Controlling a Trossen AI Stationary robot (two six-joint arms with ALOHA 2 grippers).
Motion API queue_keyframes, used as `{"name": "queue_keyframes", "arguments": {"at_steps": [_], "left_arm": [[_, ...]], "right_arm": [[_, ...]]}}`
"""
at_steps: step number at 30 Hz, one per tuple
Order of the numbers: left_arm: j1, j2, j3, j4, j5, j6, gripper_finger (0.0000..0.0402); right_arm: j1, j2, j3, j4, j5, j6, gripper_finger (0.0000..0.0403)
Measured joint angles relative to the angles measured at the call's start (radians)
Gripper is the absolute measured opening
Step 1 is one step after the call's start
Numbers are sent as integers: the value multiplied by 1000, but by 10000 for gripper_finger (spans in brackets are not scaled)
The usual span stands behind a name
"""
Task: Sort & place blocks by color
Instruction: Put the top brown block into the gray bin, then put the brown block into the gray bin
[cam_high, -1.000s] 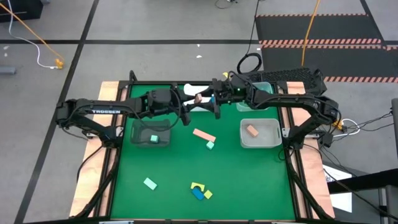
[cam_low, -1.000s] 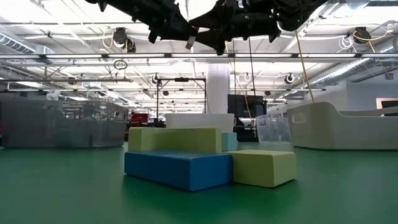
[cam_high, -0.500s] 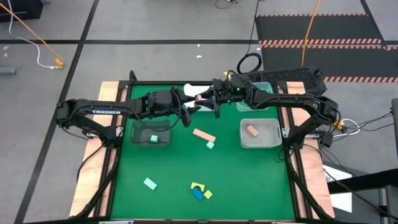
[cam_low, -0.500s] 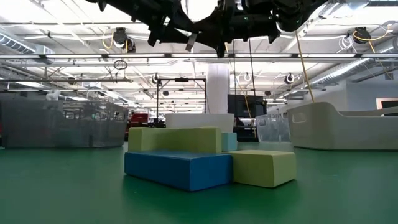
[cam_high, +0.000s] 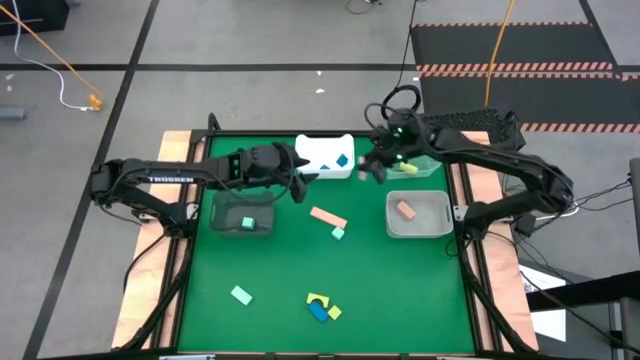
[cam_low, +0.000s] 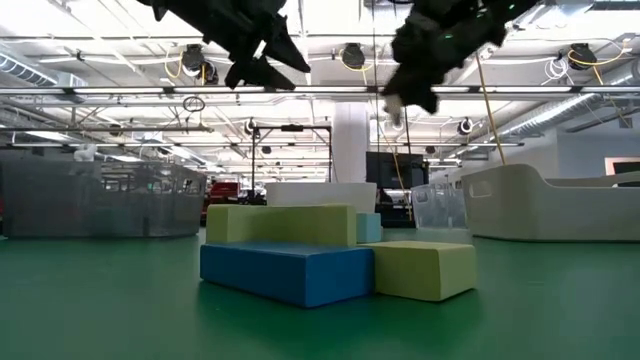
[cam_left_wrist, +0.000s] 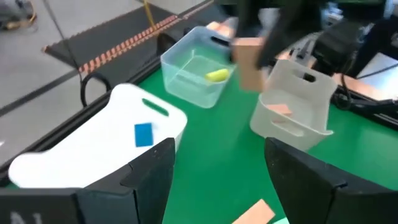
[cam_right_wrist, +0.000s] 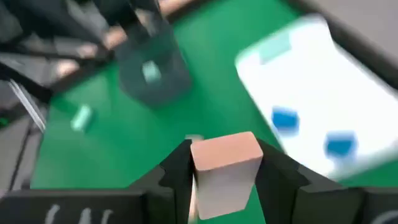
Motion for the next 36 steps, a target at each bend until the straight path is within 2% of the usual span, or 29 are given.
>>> {"name": "queue_keyframes", "arguments": {"at_steps": [8, 15, 20, 23, 29, 33, 36], "left_arm": [[69, 43, 0, -61, 26, -44, 250], [75, 108, 0, -58, 190, 167, 250], [75, 188, 0, -61, 307, 463, 250], [74, 240, 0, -59, 332, 598, 250], [54, 301, 0, -56, 333, 713, 250], [38, 321, 0, -56, 347, 809, 250], [27, 343, 0, -53, 405, 807, 250]], "right_arm": [[6, -118, 0, -508, 51, 66, 118], [81, -150, 0, -819, 58, 75, 118], [139, -144, -46, -826, 71, 143, 119], [162, -144, -88, -822, 115, 199, 152], [175, -145, -150, -777, 113, 280, 242], [175, -145, -163, -728, 113, 283, 275], [175, -145, -164, -684, 113, 283, 284]]}}
